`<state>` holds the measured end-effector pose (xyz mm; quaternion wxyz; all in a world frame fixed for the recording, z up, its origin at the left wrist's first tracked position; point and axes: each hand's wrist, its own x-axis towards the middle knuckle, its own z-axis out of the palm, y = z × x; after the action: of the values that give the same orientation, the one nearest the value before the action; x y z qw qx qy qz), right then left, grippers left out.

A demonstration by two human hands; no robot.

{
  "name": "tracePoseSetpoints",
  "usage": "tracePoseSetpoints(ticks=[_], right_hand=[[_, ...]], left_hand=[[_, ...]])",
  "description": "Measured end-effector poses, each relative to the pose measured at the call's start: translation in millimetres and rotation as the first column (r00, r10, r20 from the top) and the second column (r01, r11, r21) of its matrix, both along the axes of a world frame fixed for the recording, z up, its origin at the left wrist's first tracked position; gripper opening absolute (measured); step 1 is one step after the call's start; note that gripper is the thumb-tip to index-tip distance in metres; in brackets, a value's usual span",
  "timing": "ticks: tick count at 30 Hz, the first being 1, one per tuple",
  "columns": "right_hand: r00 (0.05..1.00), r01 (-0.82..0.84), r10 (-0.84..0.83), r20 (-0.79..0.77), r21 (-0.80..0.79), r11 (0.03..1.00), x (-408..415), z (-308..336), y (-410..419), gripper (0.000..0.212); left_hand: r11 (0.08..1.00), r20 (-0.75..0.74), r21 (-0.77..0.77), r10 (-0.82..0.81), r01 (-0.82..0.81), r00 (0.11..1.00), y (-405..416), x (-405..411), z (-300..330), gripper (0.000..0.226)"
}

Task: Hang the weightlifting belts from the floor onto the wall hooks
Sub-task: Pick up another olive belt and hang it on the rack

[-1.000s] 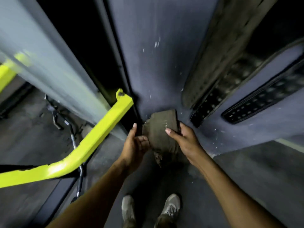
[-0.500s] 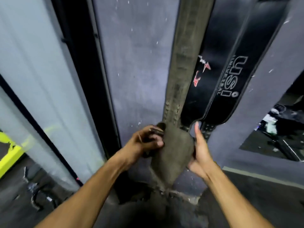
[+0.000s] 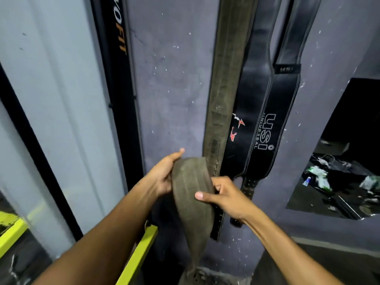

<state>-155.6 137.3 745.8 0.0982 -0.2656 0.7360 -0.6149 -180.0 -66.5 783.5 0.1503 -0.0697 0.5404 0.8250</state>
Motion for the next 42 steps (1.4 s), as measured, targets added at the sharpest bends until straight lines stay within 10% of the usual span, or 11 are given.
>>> tracePoseSetpoints(ticks=[3,8,11,17,26,37,42], right_hand=[[0.997,0.014,-0.016,0.074,0.028,1.0,-3,-17,3,0.025],[0.857,0.189,0.049,0.514,-0.401,0.896,-32,20,4,0.072],[0.836,0.274,-0.014,0.549,-0.394,0.877,-57,59,0,0.072],[0.923,0.385,-0.359,0.139,-0.341,0.858,-57,60,-29,0.011],[0.937,0.269,-0.317,-0.144,-0.28,0.922,-38,41,-32,0.017],[0.634,0.488,-0.653,-0.414,-0.442,0.753,-37,142,-1,0.028],[0.684,0.455,-0.62,-0.384,-0.44,0.774,-43,185,11,0.031]], left_hand=[[0.997,-0.192,-0.029,0.07,-0.077,0.979,-1,-12,9,0.019],[1.0,-0.477,-0.004,-0.028,0.029,0.878,-6,-1,-4,0.038],[0.992,-0.515,-0.101,-0.113,0.07,0.85,1,11,-23,0.04],[0.986,-0.392,-0.082,-0.165,0.145,0.905,-3,24,-38,0.046],[0.918,-0.541,-0.086,0.283,-0.386,0.792,15,4,29,0.032],[1.0,-0.705,-0.016,-0.004,-0.01,0.709,53,-10,63,0.036],[0.98,-0.744,0.085,0.183,-0.181,0.643,74,-13,93,0.023]])
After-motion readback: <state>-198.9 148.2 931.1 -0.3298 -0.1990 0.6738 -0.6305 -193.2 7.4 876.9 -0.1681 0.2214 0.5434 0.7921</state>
